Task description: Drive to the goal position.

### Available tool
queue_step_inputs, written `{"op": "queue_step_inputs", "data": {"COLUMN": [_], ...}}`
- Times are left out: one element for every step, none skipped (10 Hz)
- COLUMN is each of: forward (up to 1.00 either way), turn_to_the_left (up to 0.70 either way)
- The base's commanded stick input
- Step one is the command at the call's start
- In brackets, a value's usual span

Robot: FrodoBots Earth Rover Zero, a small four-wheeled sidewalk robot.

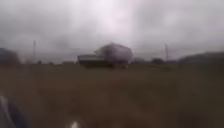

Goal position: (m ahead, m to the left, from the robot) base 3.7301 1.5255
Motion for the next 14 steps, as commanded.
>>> {"op": "queue_step_inputs", "data": {"forward": [0.70,0.70,0.70,0.70,0.70,0.70,0.70,0.70,0.70,0.70,0.70,0.70,0.70,0.70], "turn_to_the_left": [0.00,0.00,0.00,0.00,0.00,0.00,0.00,0.00,0.00,0.00,0.00,0.00,0.00,0.00]}}
